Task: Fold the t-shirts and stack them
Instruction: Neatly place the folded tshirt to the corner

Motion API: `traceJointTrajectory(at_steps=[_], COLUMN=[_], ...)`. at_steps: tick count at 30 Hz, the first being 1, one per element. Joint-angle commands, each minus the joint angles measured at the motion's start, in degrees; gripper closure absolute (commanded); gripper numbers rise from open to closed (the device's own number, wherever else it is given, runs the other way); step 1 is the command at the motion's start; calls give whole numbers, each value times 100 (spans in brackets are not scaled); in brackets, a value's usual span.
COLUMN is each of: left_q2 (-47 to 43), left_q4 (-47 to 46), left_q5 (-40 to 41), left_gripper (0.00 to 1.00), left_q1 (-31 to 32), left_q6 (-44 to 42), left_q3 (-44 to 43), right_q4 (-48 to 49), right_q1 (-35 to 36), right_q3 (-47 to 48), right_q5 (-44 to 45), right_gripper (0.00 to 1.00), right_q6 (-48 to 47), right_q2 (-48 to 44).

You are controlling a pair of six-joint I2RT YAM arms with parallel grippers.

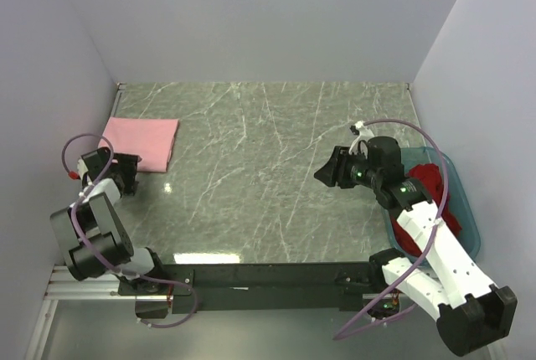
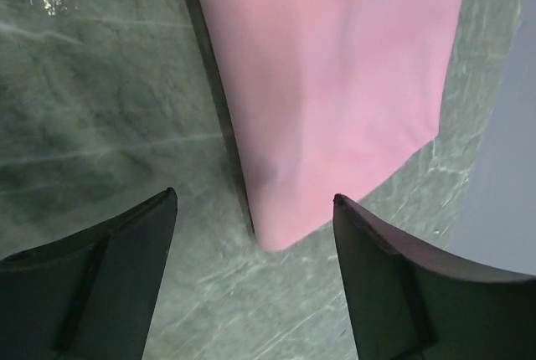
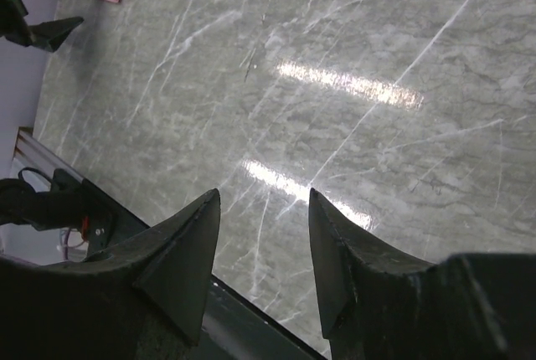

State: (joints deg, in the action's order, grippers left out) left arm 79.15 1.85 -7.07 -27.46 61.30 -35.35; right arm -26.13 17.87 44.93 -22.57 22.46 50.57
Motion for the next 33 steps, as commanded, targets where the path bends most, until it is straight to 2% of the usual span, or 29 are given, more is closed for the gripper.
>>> traceJointTrajectory(at_steps=[1, 6, 10, 14, 21, 24, 29, 33], left_q2=[310, 723, 978, 1198, 1874, 2269, 2798, 3228], left_q4=[-1036, -1607, -1714, -1898, -2285, -2364, -2224, -2092], left_q5=[-277, -330, -347, -383, -400, -453, -480, -506], left_gripper=[20, 26, 38, 55, 68, 73, 88, 94], left_q1=[-101, -101, -101, -101, -110, -101, -110, -101], left_q6=[444, 664, 708, 787, 1086, 1182, 1130, 1025], left_q3=[230, 415, 311, 143, -226, -576, -1271, -1921], right_q4=[196, 91, 91, -15, -217, -278, -305, -279], right_q1=[33, 33, 41, 33, 33, 24, 33, 33], right_q3=[-107, -107, -72, 7, 235, 315, 403, 473], right_q5=[-143, -2, 59, 147, 358, 428, 481, 464], right_gripper=[46, 46, 43, 40, 39, 39, 40, 40], right_q6=[-163, -277, -242, -233, -338, -365, -347, -339], right_q2=[-126, -205, -258, -205, -100, -38, 120, 322])
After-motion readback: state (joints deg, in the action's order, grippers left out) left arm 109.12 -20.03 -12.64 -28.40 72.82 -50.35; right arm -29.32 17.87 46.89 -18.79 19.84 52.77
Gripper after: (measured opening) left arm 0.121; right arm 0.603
